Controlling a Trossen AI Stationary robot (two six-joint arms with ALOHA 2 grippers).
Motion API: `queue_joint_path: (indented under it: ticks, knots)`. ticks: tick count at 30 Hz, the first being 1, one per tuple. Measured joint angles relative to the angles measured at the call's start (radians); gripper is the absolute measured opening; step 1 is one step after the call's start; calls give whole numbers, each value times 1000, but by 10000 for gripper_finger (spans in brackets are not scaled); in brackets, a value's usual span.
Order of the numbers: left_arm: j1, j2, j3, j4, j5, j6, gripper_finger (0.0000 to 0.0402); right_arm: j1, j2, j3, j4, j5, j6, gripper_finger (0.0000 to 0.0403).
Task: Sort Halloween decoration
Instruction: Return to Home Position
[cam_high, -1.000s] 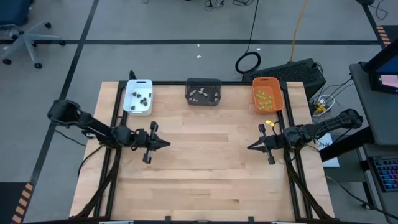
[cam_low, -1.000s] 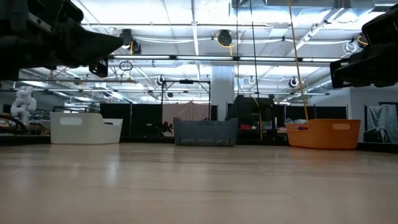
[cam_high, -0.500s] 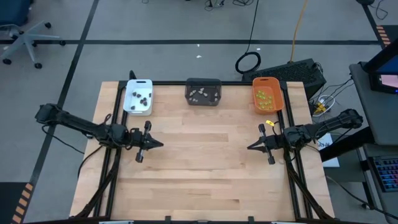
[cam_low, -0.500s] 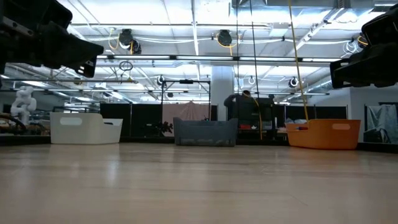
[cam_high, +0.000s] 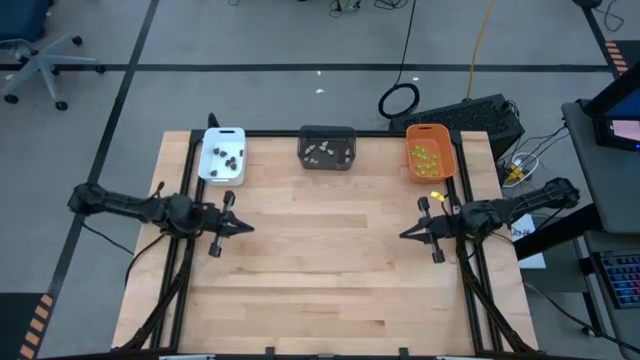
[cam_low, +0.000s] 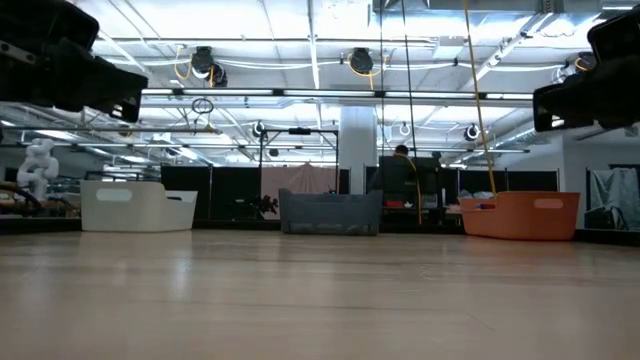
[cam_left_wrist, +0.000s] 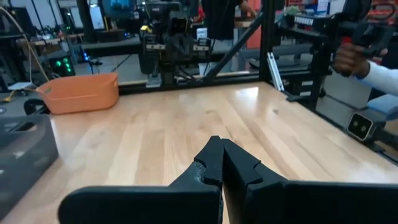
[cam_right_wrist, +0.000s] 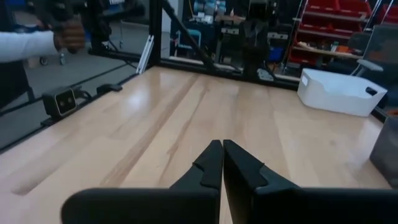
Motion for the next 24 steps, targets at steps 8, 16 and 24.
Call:
queue_joint_path:
  ticks: [8, 16, 24]
  knots:
    - [13, -177, 2, -139, 5, 10, 0, 0, -85, 0, -3, 0, 0, 0]
    - [13, -211, 4, -148, -12, 26, 0, -1, -164, 0, -5, 3, -60, 0]
    - [13, -210, 5, -152, -18, 26, 0, -66, -162, 0, 9, 1, -104, 0]
